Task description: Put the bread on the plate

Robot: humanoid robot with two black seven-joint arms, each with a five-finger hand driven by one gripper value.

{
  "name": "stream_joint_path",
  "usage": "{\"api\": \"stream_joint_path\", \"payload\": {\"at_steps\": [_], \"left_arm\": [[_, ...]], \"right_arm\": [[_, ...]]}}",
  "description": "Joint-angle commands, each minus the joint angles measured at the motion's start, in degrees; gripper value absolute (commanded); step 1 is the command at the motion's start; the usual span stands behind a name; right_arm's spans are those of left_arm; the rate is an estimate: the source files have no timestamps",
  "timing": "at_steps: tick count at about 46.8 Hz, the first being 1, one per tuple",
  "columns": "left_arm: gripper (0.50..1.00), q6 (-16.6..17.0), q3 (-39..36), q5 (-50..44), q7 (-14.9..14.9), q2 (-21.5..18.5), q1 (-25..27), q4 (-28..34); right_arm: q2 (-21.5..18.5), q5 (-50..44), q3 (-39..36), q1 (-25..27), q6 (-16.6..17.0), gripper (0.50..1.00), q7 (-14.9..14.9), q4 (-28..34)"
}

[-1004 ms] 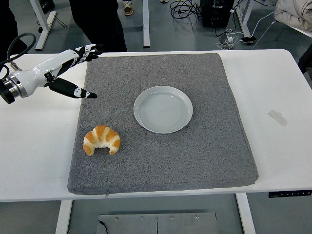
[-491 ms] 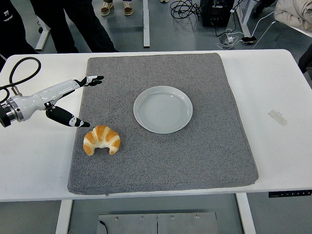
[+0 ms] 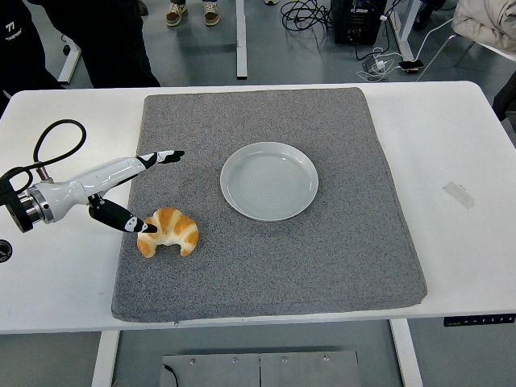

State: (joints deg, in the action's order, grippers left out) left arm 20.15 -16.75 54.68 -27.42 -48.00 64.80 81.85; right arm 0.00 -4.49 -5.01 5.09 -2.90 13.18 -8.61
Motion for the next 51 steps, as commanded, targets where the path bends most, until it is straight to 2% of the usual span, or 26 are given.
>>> {"api": "stream_joint_path", "payload": {"at_steps": [1,16,30,41,51], "left_arm": [[0.983,0.9,-0.7,0.6,0.2,0.1,-0.1,0.1],[0.983,1.5,-0.9,0.9,0.6,-0.2,-1.3,0.5],[0.983,7.6,-4.3,4.3,0.6,-0.1,-1.4,0.4],[0.983,10.8,-4.9,4.7,0.6,1.2,-2.0,0.2],[0.983,12.1,-4.9,4.6,0.6,2.9,-3.2,0.1]], "right_arm": [[0.0,0.0,0.0,0.0,0.0,1.000,0.0,0.0],[0.0,0.0,0.0,0.0,0.0,1.000,0.0,0.0],[0.0,0.0,0.0,0.0,0.0,1.000,0.0,0.0],[0.0,0.0,0.0,0.0,0.0,1.000,0.0,0.0],[0.0,0.0,0.0,0.0,0.0,1.000,0.0,0.0]]}}
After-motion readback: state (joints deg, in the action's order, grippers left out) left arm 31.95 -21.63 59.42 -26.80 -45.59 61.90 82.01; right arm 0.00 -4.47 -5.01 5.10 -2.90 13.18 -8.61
